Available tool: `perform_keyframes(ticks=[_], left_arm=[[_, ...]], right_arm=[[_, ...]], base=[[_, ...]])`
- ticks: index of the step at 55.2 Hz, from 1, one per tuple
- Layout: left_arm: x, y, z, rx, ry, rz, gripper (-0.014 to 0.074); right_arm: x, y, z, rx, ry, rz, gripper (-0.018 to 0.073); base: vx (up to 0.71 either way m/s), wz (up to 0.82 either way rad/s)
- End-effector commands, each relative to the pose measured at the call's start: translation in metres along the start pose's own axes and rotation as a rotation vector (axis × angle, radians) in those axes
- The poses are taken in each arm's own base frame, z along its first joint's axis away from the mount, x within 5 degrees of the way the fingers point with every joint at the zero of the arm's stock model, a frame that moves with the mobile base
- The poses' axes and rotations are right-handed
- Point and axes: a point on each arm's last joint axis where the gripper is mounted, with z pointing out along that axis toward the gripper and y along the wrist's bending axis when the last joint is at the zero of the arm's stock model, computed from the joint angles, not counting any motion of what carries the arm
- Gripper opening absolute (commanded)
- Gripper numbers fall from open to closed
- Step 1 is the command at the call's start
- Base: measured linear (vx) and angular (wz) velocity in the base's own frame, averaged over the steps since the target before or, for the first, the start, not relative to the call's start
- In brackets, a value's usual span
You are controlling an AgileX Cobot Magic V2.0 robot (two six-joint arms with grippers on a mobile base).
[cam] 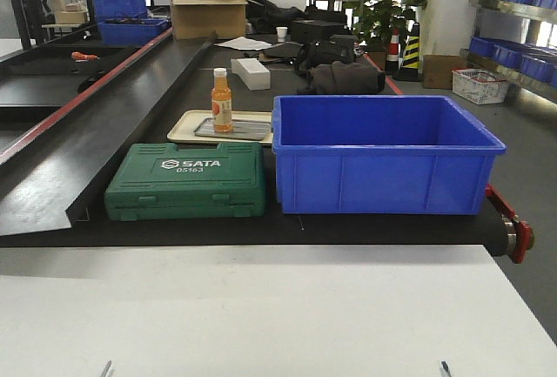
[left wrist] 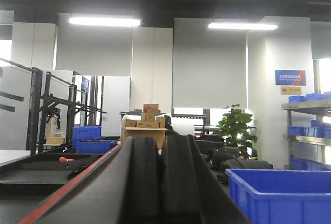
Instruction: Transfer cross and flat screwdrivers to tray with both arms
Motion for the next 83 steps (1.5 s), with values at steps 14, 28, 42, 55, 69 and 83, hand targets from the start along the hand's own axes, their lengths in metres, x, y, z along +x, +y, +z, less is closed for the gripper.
perform_keyframes(ticks=[14, 28, 42, 55, 69, 83], left_arm=[[0.014, 0.001, 0.065, -0.025, 0.325, -0.018, 0.028], [0.069, 0.005, 0.088, -0.064, 0.681, -0.042, 0.0437], [0.108, 0.003, 0.109, -0.025, 0.994, 0.035, 0.0437], [0.139, -0.016, 0.156, 0.095, 1.189, 0.036, 0.0437], [0.197, -0.019, 0.196, 0.138, 1.422, 0.068, 0.0437], [0.244, -0.02, 0.213, 0.17, 1.577, 0.09, 0.0437]], right_arm=[[0.003, -0.001, 0.051, 0.018, 0.284, -0.017, 0.014], [0.031, -0.002, 0.077, 0.027, 0.473, -0.013, 0.0375], [0.055, -0.003, 0.092, 0.059, 0.779, 0.06, 0.0397], [0.062, -0.005, 0.133, 0.068, 1.014, 0.012, 0.0397], [0.077, -0.007, 0.156, 0.062, 1.04, -0.015, 0.0397], [0.077, -0.007, 0.158, 0.061, 1.021, -0.013, 0.0397]], base=[[0.0, 0.0], [0.0, 0.0], [0.0, 0.0], [0.0, 0.0], [0.0, 0.0], [0.0, 0.0]])
